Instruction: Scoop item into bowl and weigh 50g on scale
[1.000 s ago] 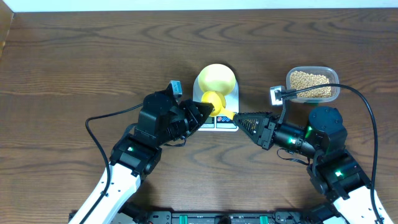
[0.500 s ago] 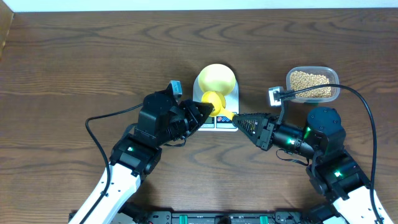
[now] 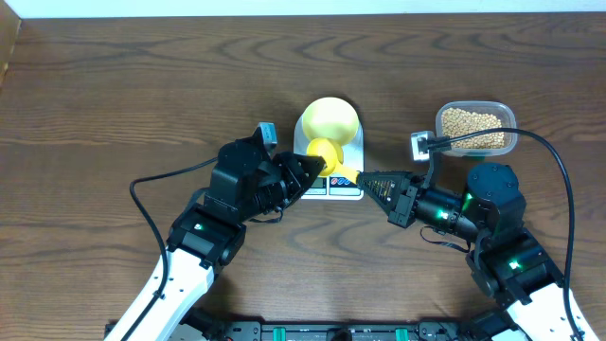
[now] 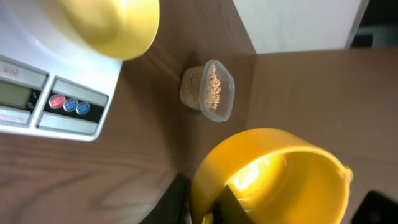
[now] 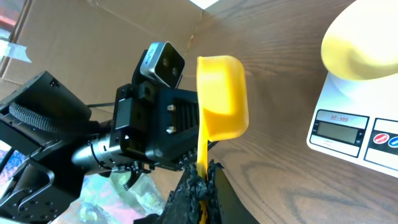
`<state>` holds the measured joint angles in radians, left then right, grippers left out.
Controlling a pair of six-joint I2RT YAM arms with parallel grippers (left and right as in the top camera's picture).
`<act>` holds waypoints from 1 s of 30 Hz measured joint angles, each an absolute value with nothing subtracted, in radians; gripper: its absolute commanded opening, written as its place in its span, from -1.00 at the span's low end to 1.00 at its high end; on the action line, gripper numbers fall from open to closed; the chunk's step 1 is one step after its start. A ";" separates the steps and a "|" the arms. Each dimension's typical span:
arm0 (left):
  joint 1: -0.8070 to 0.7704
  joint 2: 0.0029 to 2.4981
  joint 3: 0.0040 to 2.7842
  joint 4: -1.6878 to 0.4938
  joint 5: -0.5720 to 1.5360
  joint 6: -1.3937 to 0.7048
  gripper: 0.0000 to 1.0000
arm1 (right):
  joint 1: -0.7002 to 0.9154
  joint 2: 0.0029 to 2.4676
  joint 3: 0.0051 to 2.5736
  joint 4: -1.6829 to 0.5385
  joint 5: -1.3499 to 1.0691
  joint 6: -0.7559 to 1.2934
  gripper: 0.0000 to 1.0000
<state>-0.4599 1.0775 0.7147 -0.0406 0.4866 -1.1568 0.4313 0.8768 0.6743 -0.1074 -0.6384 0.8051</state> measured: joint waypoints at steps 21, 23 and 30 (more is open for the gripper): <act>-0.460 1.077 0.715 -0.080 0.487 -1.084 0.08 | 0.407 0.877 0.691 -0.231 -0.406 0.694 -0.97; -0.460 1.077 0.715 -0.109 0.487 -1.053 0.09 | 0.386 0.878 0.733 -0.318 -0.383 0.667 -0.97; -0.460 1.077 0.715 -0.211 0.487 -0.862 0.09 | 0.279 0.888 0.977 -0.654 -0.282 0.531 -0.97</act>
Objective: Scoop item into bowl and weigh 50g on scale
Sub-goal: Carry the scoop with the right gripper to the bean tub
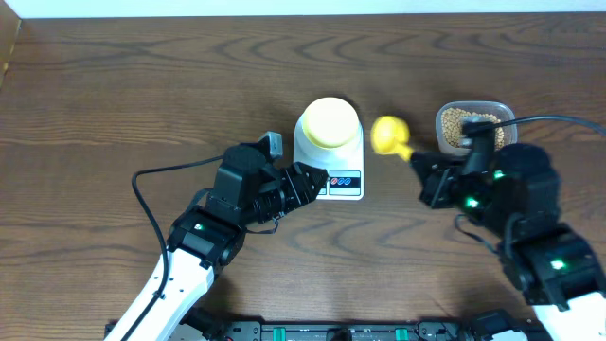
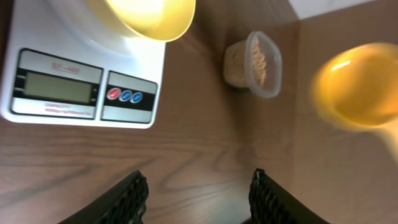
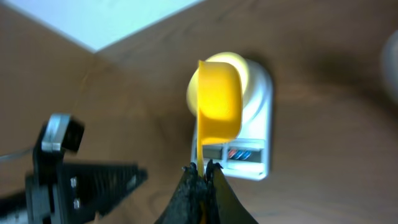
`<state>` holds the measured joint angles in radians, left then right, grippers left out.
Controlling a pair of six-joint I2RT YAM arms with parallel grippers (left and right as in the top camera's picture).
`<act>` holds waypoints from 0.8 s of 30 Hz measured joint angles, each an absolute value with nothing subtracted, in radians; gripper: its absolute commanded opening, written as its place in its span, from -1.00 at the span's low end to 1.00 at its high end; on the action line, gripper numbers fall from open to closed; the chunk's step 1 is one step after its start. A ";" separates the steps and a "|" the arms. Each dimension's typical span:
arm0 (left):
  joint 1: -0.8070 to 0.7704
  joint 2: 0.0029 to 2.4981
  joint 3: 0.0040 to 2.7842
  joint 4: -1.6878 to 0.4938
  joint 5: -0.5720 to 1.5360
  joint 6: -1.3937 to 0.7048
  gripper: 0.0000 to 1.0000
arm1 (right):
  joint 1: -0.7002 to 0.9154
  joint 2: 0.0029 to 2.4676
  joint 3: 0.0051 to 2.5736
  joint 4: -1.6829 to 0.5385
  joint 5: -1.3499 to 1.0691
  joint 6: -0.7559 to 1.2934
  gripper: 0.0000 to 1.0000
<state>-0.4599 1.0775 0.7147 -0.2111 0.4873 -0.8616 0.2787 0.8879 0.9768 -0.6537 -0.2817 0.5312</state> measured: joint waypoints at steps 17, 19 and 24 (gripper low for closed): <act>-0.460 1.084 1.109 -0.879 0.149 -0.496 0.33 | 0.128 1.058 1.158 -0.869 -0.246 0.381 -0.97; -0.460 1.084 1.110 -0.880 0.121 -0.488 0.41 | 0.127 1.057 1.158 -0.867 -0.246 0.381 -0.97; -0.460 1.085 1.110 -0.879 0.091 -0.472 0.82 | 0.127 1.032 1.158 -0.868 -0.246 0.390 -0.97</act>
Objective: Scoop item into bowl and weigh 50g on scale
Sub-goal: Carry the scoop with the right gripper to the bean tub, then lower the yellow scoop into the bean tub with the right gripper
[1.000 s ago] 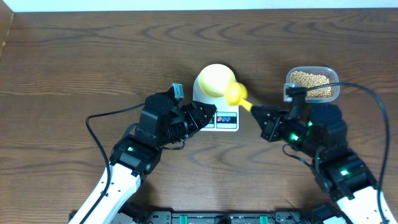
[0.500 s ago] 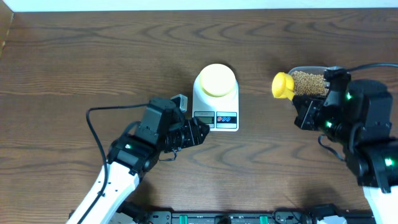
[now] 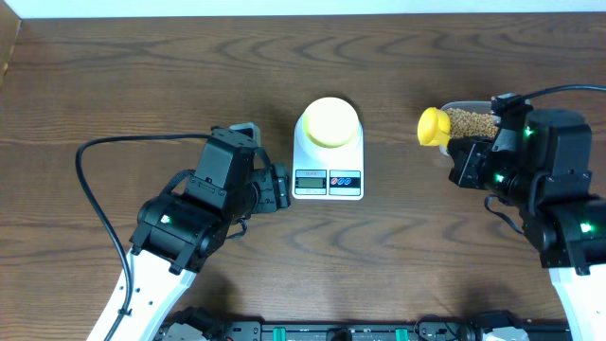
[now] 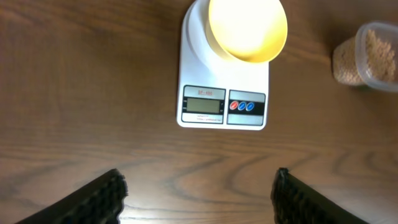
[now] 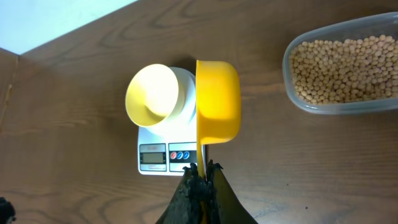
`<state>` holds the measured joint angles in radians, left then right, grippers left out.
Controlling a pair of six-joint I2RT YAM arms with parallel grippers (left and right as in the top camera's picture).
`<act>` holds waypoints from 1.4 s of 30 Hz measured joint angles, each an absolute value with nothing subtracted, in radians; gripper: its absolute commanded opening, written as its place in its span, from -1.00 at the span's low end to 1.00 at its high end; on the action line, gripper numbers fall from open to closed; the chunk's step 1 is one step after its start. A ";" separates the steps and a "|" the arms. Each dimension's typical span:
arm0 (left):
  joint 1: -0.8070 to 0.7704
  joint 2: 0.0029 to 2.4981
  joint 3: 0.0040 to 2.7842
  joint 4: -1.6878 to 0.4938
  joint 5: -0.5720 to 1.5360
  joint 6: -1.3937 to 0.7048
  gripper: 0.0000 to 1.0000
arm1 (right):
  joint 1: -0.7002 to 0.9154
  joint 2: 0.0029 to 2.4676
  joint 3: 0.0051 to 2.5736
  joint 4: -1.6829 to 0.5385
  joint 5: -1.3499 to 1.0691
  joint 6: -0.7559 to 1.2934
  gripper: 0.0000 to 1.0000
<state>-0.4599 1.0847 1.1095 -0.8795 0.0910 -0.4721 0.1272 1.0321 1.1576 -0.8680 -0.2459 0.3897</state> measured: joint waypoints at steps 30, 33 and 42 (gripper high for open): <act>-0.571 1.199 1.109 -0.723 0.068 -0.212 -0.85 | -0.026 1.181 1.234 -0.740 -0.208 0.289 -0.98; -0.572 1.216 1.109 -0.718 0.064 -0.210 -0.67 | -0.028 1.174 1.234 -0.740 -0.170 0.266 -0.98; -0.572 1.226 1.109 -0.725 0.074 -0.208 -0.52 | -0.029 1.245 1.234 -0.743 0.039 0.174 -0.98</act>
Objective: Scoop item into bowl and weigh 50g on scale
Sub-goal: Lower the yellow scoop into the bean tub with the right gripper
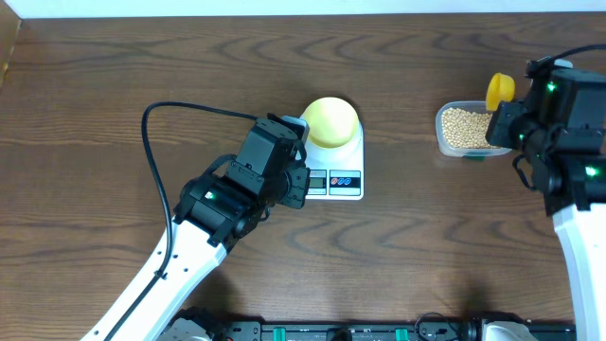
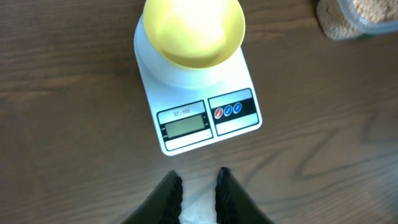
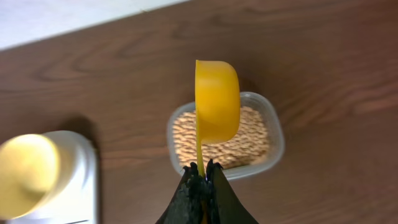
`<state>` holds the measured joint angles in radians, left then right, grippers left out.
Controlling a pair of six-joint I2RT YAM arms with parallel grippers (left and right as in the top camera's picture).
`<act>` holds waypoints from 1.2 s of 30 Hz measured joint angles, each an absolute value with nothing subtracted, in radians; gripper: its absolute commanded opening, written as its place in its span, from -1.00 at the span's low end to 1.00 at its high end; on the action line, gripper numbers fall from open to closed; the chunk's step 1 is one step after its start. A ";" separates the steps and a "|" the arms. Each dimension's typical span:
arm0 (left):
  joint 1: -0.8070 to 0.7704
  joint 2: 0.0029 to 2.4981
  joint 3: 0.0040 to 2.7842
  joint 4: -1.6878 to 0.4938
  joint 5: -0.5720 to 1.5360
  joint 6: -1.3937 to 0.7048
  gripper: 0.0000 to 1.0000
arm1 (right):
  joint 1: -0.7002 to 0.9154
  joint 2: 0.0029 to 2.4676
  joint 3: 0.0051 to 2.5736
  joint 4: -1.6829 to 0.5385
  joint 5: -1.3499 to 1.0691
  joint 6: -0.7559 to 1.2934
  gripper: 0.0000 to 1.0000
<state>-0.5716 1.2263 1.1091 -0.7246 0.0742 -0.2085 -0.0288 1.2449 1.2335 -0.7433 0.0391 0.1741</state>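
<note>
A yellow bowl point(image 1: 329, 121) point(image 2: 193, 31) sits on the white scale point(image 1: 329, 183) point(image 2: 205, 118) at mid-table. At the right stands a clear tub of tan grains point(image 1: 464, 130) point(image 3: 183, 138). My right gripper point(image 3: 202, 169) is shut on the thin handle of the yellow scoop point(image 3: 216, 99) point(image 1: 499, 90), which is held on edge above the tub, cup facing sideways. My left gripper point(image 2: 198, 183) hovers just in front of the scale's display. Its jaws stand a narrow gap apart with nothing between them.
The wooden table point(image 1: 114, 95) runs to a white wall at the back. A cardboard box corner point(image 1: 8, 47) shows at the far left. The left arm's black cable point(image 1: 156, 142) loops over the table left of the scale.
My right gripper carried the scoop from beside the tub's left edge to above the tub. The left gripper has come closer to the scale, and its wide jaws have narrowed to a small gap.
Both grippers met at the scoop in front of the scale, the right shut on its handle. Then the left stood open and the right held the scoop right of the scale, then beside the tub while the left drew back. Now the scoop is over the grains.
</note>
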 measured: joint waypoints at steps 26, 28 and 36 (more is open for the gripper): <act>-0.572 1.226 1.109 -0.755 0.076 -0.208 -0.52 | -0.114 1.469 1.234 -0.781 0.012 0.115 -0.98; -0.572 1.226 1.109 -0.755 0.076 -0.208 -0.52 | -0.133 1.470 1.234 -0.781 -0.015 0.099 -0.98; -0.572 1.226 1.109 -0.755 0.076 -0.208 -0.52 | -0.153 1.542 1.234 -0.780 -0.111 0.040 -0.98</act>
